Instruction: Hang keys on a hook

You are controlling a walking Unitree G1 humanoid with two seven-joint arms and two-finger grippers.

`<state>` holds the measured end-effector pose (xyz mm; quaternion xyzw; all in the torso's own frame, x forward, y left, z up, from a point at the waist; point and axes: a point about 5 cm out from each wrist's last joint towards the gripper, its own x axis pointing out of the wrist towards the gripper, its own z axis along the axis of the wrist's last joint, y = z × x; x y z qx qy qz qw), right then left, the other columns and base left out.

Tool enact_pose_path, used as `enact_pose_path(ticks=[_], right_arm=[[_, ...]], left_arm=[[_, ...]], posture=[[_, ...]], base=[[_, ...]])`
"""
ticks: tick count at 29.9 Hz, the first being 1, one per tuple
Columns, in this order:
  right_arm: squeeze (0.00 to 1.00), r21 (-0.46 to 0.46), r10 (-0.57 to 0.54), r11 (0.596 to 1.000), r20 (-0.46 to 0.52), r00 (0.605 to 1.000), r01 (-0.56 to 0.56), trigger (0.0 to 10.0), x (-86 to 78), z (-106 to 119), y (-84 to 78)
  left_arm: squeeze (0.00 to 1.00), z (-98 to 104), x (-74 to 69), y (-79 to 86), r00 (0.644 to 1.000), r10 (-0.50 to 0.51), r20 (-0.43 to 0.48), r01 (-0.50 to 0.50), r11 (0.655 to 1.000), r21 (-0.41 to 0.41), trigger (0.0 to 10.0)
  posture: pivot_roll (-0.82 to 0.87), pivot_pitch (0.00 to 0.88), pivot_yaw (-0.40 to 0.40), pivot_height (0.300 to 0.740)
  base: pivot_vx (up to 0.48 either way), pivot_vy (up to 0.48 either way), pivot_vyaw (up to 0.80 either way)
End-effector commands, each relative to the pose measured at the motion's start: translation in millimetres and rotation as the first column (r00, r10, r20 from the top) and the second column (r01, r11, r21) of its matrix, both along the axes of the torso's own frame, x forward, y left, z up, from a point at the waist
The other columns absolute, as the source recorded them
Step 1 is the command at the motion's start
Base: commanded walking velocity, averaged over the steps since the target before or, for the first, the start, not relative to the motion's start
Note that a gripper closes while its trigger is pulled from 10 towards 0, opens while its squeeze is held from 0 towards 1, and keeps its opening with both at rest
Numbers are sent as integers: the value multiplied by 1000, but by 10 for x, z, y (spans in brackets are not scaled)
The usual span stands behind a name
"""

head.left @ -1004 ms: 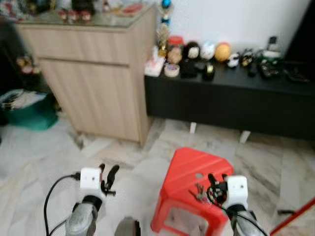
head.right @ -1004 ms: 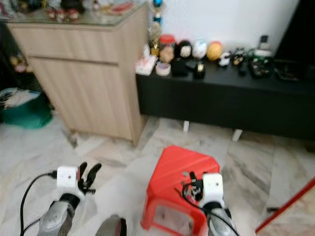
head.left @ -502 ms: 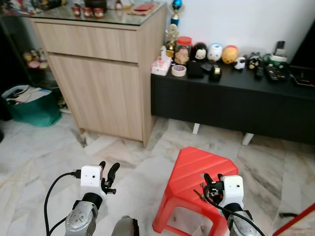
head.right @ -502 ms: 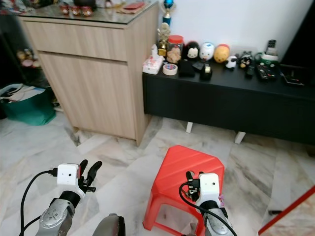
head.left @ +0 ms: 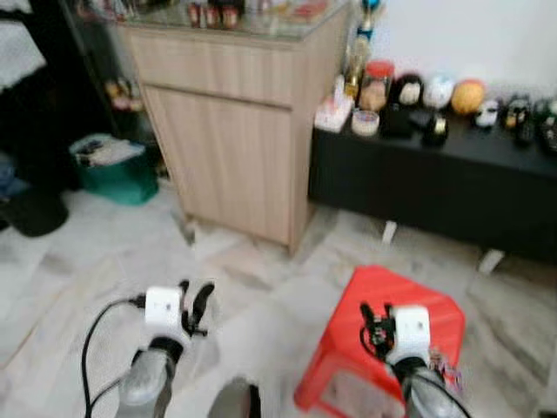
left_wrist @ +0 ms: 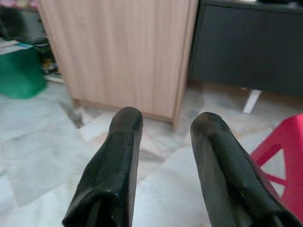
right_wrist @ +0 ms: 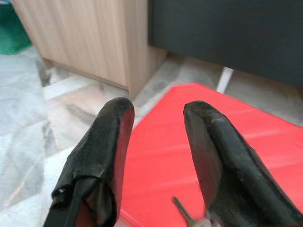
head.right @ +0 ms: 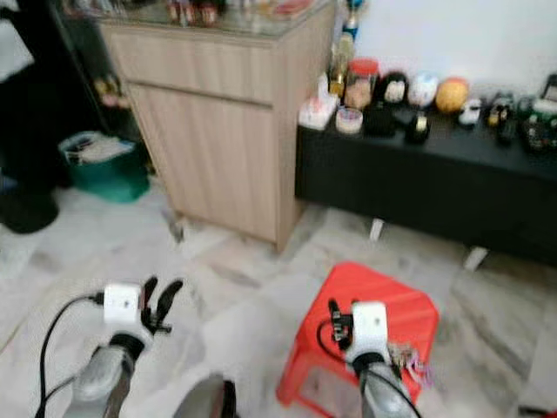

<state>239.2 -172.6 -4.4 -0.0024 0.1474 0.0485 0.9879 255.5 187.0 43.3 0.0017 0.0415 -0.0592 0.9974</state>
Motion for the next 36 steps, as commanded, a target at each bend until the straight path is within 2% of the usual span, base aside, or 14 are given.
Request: enact_pose_path(ticks=[1, 14, 36], right_arm=[[0, 8, -6, 1000, -7, 1000, 6, 10000, -17, -22, 4], [0, 14, -32, 999, -17, 999, 32, 10000, -15, -42, -12], [0, 16, -26, 1000, -15, 1000, 26, 10000, -13, -48, 10]], left_arm=[[0, -5, 14, 6, 1000, -11, -14, 11, 1000, 19, 10000], [0, -10, 14, -9, 1000, -22, -16, 22, 1000, 15, 10000], [0, -7, 21, -34, 999, -35, -14, 36, 999, 15, 10000]], posture=[[33, 35, -21, 650], [33, 36, -21, 650], [31, 40, -17, 650]], base=[[0, 0, 0], [0, 0, 0], [273, 0, 0]])
